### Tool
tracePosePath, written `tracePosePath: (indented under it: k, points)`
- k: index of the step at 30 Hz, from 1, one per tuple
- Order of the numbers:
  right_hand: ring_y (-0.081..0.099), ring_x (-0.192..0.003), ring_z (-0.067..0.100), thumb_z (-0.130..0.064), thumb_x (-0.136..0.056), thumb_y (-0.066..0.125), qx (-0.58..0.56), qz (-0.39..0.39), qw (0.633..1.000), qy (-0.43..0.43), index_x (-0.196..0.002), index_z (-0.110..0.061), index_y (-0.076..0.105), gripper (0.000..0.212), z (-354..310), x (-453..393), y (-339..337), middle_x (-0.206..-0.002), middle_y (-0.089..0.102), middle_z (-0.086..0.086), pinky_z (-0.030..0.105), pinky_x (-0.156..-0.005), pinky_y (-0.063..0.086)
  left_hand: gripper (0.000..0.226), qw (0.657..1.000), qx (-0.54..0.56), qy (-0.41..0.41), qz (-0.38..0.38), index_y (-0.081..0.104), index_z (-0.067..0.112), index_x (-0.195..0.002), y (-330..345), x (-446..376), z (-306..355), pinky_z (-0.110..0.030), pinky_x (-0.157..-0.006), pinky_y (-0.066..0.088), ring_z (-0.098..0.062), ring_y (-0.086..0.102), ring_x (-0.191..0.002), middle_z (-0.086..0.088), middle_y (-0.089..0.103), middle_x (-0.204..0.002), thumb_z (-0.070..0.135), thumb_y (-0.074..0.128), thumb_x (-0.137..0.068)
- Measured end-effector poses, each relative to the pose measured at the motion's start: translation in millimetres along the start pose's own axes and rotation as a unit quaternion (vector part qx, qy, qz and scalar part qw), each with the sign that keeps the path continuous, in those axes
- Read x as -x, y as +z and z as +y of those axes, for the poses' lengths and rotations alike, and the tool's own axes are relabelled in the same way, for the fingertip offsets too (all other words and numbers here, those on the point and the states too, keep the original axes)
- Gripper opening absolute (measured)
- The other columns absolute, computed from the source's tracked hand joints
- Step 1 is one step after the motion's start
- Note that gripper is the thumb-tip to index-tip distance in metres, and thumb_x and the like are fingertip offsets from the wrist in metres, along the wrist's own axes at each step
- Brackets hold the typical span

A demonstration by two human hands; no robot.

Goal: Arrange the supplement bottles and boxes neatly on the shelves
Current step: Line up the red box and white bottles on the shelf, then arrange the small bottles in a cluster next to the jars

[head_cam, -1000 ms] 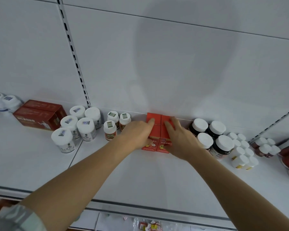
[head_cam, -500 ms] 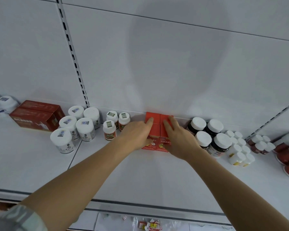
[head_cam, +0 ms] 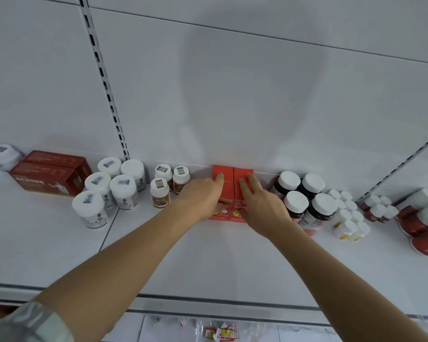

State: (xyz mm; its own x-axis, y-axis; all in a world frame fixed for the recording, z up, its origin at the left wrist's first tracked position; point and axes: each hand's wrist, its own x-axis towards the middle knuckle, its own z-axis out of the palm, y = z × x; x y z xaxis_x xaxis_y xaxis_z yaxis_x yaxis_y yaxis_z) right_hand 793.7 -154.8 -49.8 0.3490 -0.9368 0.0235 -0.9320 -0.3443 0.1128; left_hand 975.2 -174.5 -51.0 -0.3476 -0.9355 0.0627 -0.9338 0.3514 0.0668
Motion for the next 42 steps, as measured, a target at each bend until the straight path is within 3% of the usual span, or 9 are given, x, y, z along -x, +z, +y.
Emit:
tracePosePath:
  k: [6,12,15,17,23,28,32,36,42]
  points:
    - [0.059,-0.111,0.031,-0.038,-0.092,0.053,0.001,0.001,1.000,0.001,-0.152,-0.010,0.018,0.074,-1,2,3,-0.159,0.015,0.014,0.041,-0.077,0.056,0.090,1.000,-0.016,-0.004,0.007,0.020,0.007,-0.150,0,-1,0,-0.039,-0.071,0.049,-0.031,0.064,-0.103,-0.011,0.065,-0.114,0.051,0.065,-0.085]
    - [0.050,-0.124,0.032,-0.058,-0.091,0.046,-0.003,0.032,0.999,-0.002,-0.151,-0.010,0.024,0.080,4,13,-10,-0.157,0.023,0.013,0.041,-0.089,0.051,0.099,0.997,-0.046,-0.026,0.048,0.036,0.009,-0.137,-14,-5,5,-0.033,-0.064,0.038,-0.030,0.065,-0.098,-0.008,0.066,-0.107,0.077,0.062,-0.071]
    - [0.048,-0.127,0.033,-0.052,-0.093,0.043,-0.028,0.076,0.997,-0.013,-0.144,-0.008,0.040,0.068,14,24,-22,-0.150,0.039,0.015,0.043,-0.096,0.047,0.088,0.994,-0.057,-0.013,0.089,0.047,0.011,-0.120,-27,-9,15,-0.035,-0.065,0.039,-0.030,0.063,-0.097,-0.008,0.065,-0.104,0.083,0.056,-0.070]
    - [0.049,-0.126,0.034,-0.044,-0.092,0.043,-0.042,0.103,0.994,-0.005,-0.138,-0.008,0.048,0.058,28,31,-30,-0.146,0.045,0.014,0.043,-0.097,0.044,0.083,0.993,-0.058,-0.018,0.098,0.047,0.012,-0.119,-36,-13,26,-0.036,-0.066,0.039,-0.030,0.059,-0.097,-0.008,0.062,-0.105,0.081,0.053,-0.074]
    - [0.046,-0.129,0.034,-0.032,-0.092,0.050,-0.051,0.131,0.990,0.021,-0.139,-0.008,0.048,0.053,91,53,-44,-0.147,0.043,0.015,0.042,-0.101,0.041,0.072,0.991,-0.056,-0.016,0.117,0.050,0.012,-0.112,-46,-29,65,-0.035,-0.066,0.036,-0.029,0.055,-0.094,-0.009,0.060,-0.102,0.077,0.046,-0.082]
    - [0.042,-0.134,0.032,-0.042,-0.089,0.046,-0.053,0.073,0.996,0.009,-0.146,-0.013,0.037,0.065,147,68,-40,-0.153,0.034,0.011,0.042,-0.105,0.040,0.080,0.995,0.000,0.037,0.088,0.042,0.018,-0.131,-36,-43,113,-0.034,-0.071,0.034,-0.028,0.055,-0.102,-0.008,0.062,-0.107,0.080,0.045,-0.080]
    - [0.040,-0.135,0.029,-0.059,-0.080,0.042,-0.028,-0.002,1.000,-0.013,-0.152,-0.023,0.017,0.084,188,71,-29,-0.160,0.017,0.006,0.039,-0.105,0.038,0.096,0.998,0.049,0.033,0.015,0.028,0.022,-0.145,-26,-50,145,-0.039,-0.087,0.047,-0.029,0.050,-0.122,-0.003,0.059,-0.126,0.074,0.061,-0.072]
    - [0.048,-0.128,0.030,-0.068,-0.073,0.056,-0.057,-0.046,0.996,-0.042,-0.150,-0.030,0.002,0.102,202,73,-13,-0.160,0.008,0.000,0.043,-0.096,0.046,0.095,0.999,0.031,0.015,-0.026,0.026,0.022,-0.140,-16,-46,159,-0.041,-0.079,0.051,-0.031,0.056,-0.108,-0.004,0.059,-0.120,0.067,0.068,-0.068]
    - [0.056,-0.113,0.041,-0.050,-0.072,0.069,-0.098,-0.049,0.993,-0.054,-0.148,-0.030,0.002,0.104,204,64,-1,-0.155,0.006,-0.003,0.050,-0.088,0.050,0.098,0.999,-0.018,-0.013,-0.045,0.011,0.016,-0.151,-7,-46,165,-0.038,-0.066,0.046,-0.033,0.060,-0.099,-0.011,0.060,-0.115,0.051,0.069,-0.080]
